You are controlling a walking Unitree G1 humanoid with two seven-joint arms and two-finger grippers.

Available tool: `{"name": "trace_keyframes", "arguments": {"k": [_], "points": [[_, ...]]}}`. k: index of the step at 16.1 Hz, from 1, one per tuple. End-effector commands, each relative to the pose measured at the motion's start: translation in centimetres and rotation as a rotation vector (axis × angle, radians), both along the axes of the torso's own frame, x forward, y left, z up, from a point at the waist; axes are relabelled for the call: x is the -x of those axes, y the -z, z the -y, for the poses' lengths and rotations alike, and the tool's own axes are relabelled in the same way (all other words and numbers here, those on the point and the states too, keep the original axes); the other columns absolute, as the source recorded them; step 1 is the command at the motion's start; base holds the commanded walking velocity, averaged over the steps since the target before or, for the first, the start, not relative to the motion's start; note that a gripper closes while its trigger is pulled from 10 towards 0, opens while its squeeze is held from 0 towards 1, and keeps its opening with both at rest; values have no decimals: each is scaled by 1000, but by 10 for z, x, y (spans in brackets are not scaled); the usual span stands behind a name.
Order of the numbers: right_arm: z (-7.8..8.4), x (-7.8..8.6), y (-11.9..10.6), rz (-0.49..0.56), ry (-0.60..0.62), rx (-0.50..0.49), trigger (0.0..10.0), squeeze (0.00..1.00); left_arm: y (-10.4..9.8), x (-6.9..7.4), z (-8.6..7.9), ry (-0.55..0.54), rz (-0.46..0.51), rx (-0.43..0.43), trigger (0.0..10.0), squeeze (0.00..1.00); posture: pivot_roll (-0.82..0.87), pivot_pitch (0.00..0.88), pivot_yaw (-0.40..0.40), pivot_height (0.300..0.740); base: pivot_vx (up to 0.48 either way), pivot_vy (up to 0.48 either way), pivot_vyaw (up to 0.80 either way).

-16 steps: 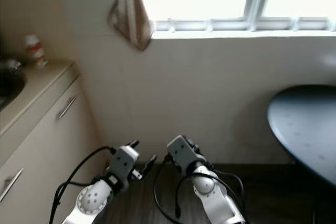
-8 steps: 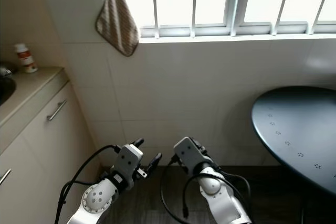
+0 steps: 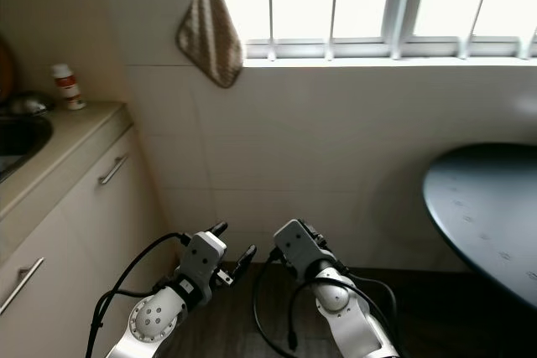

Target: Kitchen organization

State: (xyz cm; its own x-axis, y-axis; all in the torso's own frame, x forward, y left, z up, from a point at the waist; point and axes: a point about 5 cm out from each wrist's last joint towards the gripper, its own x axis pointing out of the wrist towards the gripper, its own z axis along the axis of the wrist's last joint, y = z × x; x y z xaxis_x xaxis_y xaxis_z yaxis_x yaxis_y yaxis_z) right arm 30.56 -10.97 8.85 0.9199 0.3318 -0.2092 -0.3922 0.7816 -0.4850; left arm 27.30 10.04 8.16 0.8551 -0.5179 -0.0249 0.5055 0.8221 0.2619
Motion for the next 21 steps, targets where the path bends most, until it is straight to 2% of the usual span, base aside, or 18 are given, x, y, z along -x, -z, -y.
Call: {"name": "trace_keyframes", "arguments": {"k": [1,3,21], "points": [[-6,-2,-5,14,-15,-16,10000,0,-1,-2,-5,-15,-3,-8,10000,0,-2,0,8,740,0,480,0],[-6,-2,-5,14,-15,-16,10000,0,-1,-2,-5,-18,0,-2,10000,0,-2,0,8,740,0,322,0],[-6,-2,-3,9,-13,-18,10000,0,-1,0,-5,-12,8,-1,10000,0,0,0,7,740,0,0,0]]}}
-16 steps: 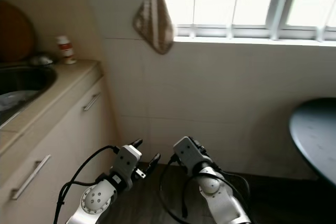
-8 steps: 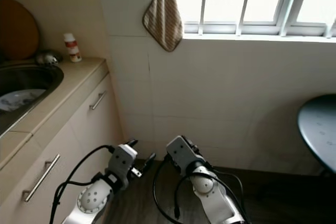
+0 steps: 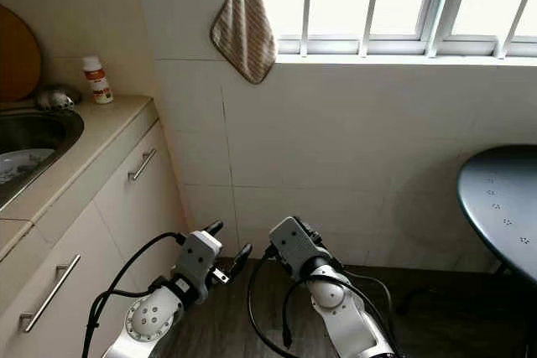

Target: Kitchen organization

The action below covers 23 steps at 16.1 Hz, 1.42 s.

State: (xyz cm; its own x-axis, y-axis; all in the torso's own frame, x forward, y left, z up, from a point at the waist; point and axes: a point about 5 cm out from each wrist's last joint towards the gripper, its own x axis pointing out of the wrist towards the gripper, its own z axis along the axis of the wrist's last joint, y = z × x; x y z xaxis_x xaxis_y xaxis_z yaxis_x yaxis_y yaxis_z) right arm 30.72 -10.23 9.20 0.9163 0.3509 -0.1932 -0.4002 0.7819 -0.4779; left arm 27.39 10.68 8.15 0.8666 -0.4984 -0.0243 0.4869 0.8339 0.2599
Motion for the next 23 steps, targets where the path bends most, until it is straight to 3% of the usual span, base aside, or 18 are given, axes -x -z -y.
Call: {"name": "trace_keyframes", "arguments": {"k": [1,8,9,10,12,14,15,17,20,23], "points": [[2,0,0,-2,5,-4,10000,0,-1,1,2,11,8,-4,10000,0,0,0,7,740,0,0,0],[4,6,2,-6,-38,-11,10000,0,1,2,1,-3,4,-15,10000,0,-6,0,6,740,0,0,0],[6,8,2,-6,-45,2,10000,0,4,2,0,-18,-20,-59,10000,0,-10,0,7,740,0,0,0],[8,10,1,2,-54,27,10000,0,4,3,-2,-32,-32,-97,10000,0,-10,0,7,740,0,0,0],[15,19,0,23,-114,110,10000,0,-1,12,-5,-26,-42,-51,10000,0,-12,0,10,740,0,0,0],[21,22,3,-1,-90,76,10000,0,6,18,-8,-36,-51,-82,10000,0,-12,0,10,740,0,0,0],[32,30,7,-37,-47,40,10000,0,17,22,-20,-178,-91,-90,10000,0,-12,0,13,740,0,0,0],[36,32,4,-27,-33,28,10000,0,14,21,-21,-187,-89,-101,10000,0,-10,0,11,740,0,0,0],[44,41,-3,-4,-50,99,10000,0,15,28,-25,-162,-127,-159,10000,0,-23,0,13,740,0,0,0],[51,48,11,-80,19,39,10000,0,20,29,-25,-189,-163,-73,10000,0,-25,0,10,740,0,0,0]]}}
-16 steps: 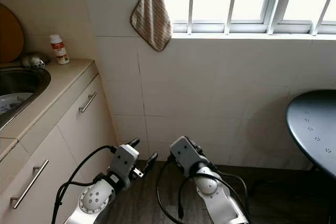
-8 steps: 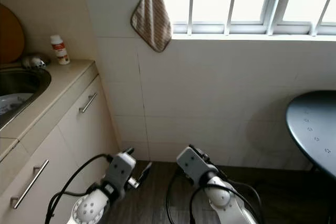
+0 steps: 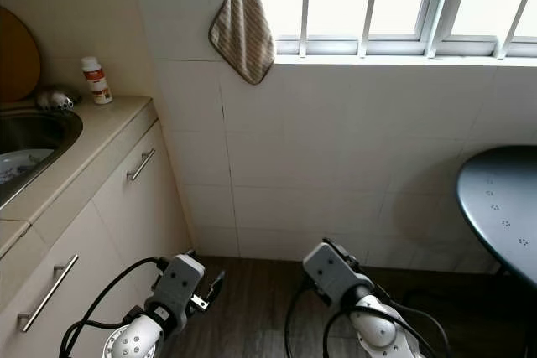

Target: Kitchen organization

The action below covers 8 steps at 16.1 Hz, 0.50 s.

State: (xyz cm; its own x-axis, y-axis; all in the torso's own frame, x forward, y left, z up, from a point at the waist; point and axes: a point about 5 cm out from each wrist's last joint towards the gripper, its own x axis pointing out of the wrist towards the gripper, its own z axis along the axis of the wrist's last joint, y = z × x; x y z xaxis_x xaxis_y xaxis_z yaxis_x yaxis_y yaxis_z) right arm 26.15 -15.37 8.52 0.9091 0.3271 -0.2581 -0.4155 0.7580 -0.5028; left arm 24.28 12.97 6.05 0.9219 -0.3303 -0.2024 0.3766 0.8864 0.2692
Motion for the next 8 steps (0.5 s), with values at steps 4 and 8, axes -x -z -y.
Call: {"name": "trace_keyframes", "arguments": {"k": [4,8], "points": [[2,-5,13,-51,82,-70,10000,0,6,-14,-3,-47,-67,-17,10000,0,-38,0,10,740,0,0,0],[0,-7,11,-33,55,-56,10000,0,5,-14,-1,-52,-66,4,10000,0,-37,0,6,740,0,0,0]]}}
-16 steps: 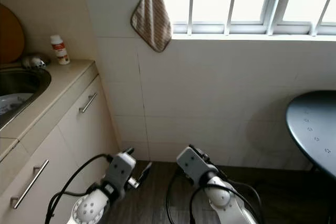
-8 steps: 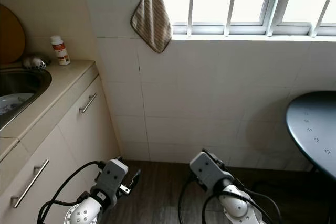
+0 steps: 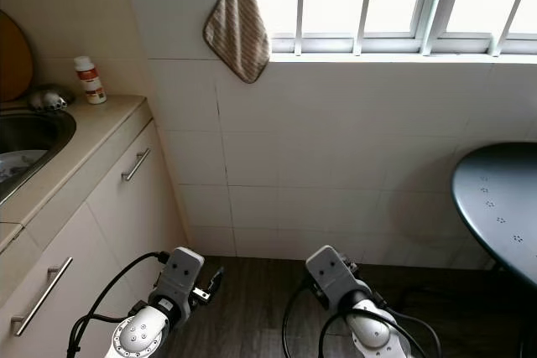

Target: Kitchen organization

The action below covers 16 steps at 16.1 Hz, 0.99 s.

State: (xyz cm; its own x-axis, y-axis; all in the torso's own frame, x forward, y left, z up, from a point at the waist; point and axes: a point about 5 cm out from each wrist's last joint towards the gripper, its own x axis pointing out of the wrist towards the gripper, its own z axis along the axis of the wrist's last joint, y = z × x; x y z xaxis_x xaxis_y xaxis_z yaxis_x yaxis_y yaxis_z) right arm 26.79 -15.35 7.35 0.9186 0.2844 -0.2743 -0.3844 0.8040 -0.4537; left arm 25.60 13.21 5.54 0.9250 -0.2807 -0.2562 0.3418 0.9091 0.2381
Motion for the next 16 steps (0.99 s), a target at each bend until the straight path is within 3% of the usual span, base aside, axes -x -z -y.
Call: {"name": "trace_keyframes", "arguments": {"k": [1,7,13,16], "points": [[0,-1,0,9,0,-12,10000,0,0,-2,1,-2,-2,-2,10000,0,-31,0,0,740,0,0,0],[2,-2,-1,19,4,-6,10000,0,1,-2,-1,-23,-7,4,10000,0,-34,0,1,740,0,0,0],[14,18,-12,43,12,13,10000,0,2,20,-7,17,-44,-96,10000,0,-31,0,-2,740,0,0,0],[19,23,-13,52,59,4,10000,0,2,27,-8,-14,-30,-52,10000,0,-30,0,-1,740,0,0,0]]}}
